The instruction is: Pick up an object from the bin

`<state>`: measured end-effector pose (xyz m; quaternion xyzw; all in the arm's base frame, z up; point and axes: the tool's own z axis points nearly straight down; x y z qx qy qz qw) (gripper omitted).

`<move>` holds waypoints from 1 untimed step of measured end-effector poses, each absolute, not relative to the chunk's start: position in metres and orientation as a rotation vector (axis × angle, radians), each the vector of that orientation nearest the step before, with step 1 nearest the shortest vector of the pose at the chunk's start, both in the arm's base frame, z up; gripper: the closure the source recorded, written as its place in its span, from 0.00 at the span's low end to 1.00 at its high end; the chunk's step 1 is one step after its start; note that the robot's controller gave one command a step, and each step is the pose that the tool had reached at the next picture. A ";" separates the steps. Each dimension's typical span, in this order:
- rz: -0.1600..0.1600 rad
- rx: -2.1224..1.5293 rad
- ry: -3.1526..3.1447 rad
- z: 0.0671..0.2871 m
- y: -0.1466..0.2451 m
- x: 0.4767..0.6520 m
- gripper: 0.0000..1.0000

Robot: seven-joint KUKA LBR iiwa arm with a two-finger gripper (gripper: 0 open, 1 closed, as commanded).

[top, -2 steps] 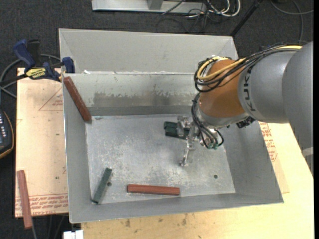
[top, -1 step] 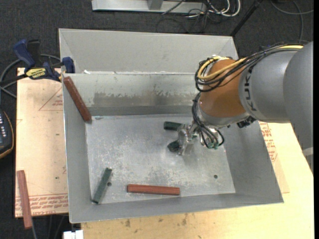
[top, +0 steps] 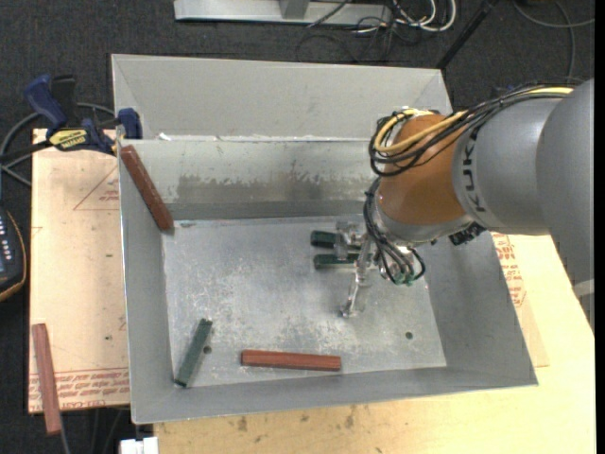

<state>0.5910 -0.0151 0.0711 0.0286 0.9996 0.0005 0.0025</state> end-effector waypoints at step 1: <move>0.001 0.090 3.136 0.072 -0.015 0.591 1.00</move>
Offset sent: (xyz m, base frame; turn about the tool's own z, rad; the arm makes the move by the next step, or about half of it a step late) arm 0.0000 0.0000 0.0000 0.0000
